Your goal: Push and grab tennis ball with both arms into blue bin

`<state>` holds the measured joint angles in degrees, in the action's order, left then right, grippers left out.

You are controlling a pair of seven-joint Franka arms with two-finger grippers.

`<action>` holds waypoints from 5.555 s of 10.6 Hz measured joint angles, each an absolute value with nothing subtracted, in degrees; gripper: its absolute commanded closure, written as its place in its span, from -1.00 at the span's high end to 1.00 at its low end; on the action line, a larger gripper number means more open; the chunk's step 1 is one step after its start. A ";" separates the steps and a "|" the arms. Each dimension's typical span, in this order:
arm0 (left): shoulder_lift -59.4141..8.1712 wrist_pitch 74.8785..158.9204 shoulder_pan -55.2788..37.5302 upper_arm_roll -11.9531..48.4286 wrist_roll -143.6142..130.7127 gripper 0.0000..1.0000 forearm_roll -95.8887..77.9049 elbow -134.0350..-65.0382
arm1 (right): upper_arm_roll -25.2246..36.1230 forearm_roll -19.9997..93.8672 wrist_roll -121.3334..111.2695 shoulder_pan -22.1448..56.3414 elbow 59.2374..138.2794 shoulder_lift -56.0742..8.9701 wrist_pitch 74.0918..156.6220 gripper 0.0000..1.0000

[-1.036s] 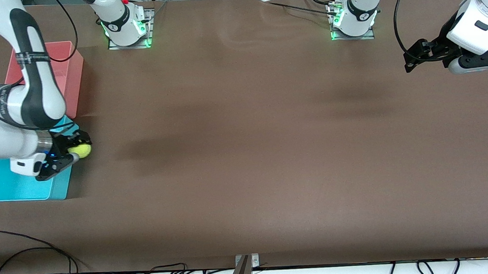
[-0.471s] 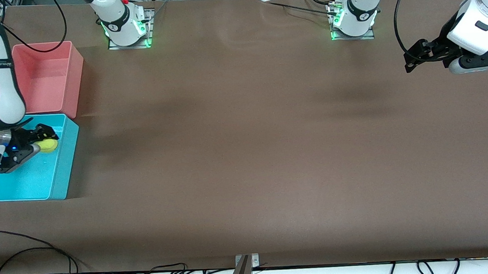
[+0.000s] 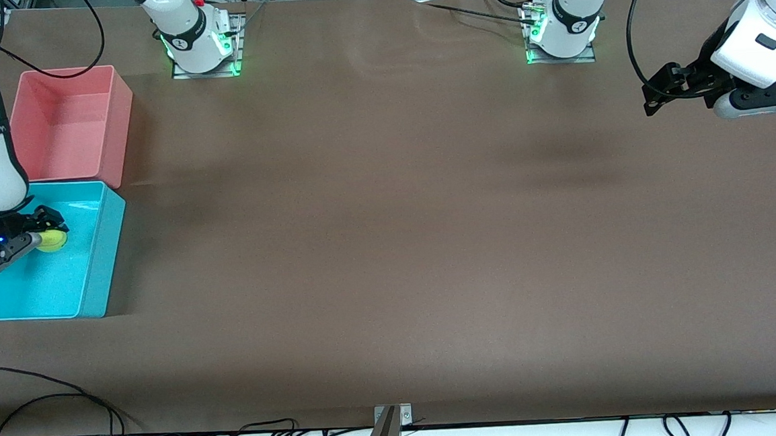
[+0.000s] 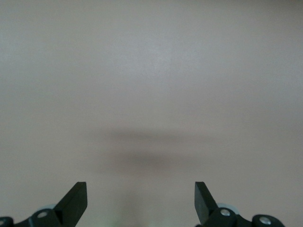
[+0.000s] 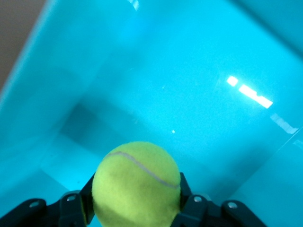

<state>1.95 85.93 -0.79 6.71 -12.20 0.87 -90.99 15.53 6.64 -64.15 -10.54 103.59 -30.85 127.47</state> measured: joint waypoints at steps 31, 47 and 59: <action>1.82 85.93 -0.40 6.64 -12.20 1.00 0.87 -90.99 | 16.87 8.85 -43.15 2.14 65.32 -23.26 80.18 1.00; 1.69 85.92 2.43 6.03 -12.19 1.00 -0.70 -90.99 | 6.57 2.33 -11.09 6.23 99.47 1.89 92.88 1.00; 1.62 85.92 2.42 6.21 -12.19 1.00 -0.71 -90.99 | 1.48 -0.53 -11.13 -2.85 99.94 1.33 93.52 1.00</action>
<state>1.62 85.92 2.42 6.21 -12.19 -0.71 -90.99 1.48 -0.53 -11.13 -2.85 99.94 1.33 93.52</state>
